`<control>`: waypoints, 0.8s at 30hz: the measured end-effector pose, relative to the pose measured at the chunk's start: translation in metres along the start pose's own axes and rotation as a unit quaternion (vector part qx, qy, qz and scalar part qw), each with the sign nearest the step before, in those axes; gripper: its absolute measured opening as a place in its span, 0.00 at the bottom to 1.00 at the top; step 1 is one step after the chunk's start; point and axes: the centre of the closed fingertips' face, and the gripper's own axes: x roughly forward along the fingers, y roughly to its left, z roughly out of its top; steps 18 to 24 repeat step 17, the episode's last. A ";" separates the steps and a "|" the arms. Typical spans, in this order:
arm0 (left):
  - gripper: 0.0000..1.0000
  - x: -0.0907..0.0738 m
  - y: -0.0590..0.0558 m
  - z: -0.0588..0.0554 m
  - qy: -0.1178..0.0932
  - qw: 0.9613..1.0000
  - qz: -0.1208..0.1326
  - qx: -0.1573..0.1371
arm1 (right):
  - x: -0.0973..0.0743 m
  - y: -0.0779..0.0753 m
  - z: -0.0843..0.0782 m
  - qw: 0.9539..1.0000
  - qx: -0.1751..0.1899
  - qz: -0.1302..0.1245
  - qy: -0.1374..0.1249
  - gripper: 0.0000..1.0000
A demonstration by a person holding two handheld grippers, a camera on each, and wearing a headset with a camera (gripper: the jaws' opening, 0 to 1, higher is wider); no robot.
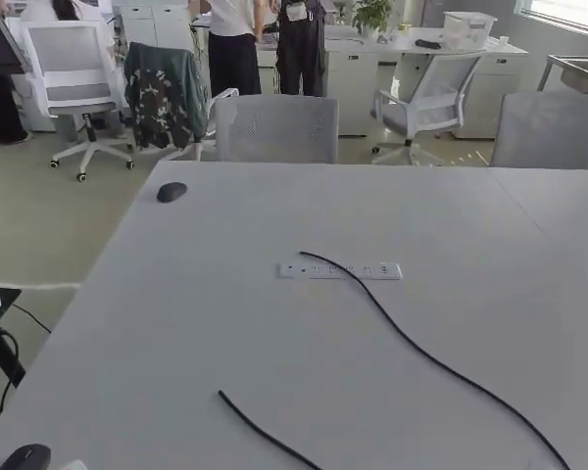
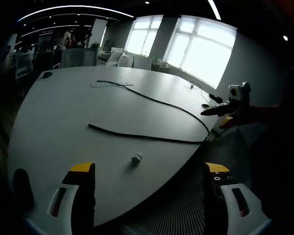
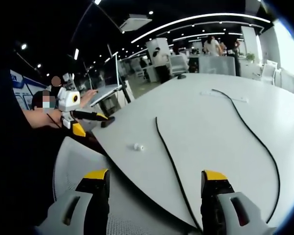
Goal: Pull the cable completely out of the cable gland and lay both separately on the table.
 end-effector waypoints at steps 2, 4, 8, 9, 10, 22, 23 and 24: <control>0.91 0.000 0.000 0.001 0.000 1.000 0.001 0.001 | 0.000 -0.001 -0.001 1.000 0.002 0.000 0.000 0.76; 0.91 0.000 0.002 0.002 0.000 1.000 0.003 0.004 | 0.000 -0.002 0.000 1.000 0.005 0.000 -0.001 0.77; 0.92 0.000 0.005 0.003 0.002 1.000 0.007 0.010 | 0.000 0.003 0.001 1.000 0.020 0.012 -0.008 0.79; 0.92 0.000 0.005 0.003 0.004 1.000 0.006 0.011 | 0.001 0.004 0.001 1.000 0.018 0.012 -0.007 0.80; 0.92 0.000 0.005 0.003 0.005 1.000 0.006 0.011 | 0.003 0.004 -0.001 1.000 0.013 0.011 -0.002 0.80; 0.91 0.000 0.007 0.005 0.002 1.000 0.006 0.012 | 0.006 0.007 -0.005 1.000 0.014 0.015 0.006 0.81; 0.91 0.000 0.007 0.005 0.002 1.000 0.006 0.012 | 0.006 0.007 -0.005 1.000 0.014 0.015 0.006 0.81; 0.91 0.000 0.007 0.005 0.002 1.000 0.006 0.012 | 0.006 0.007 -0.005 1.000 0.014 0.015 0.006 0.81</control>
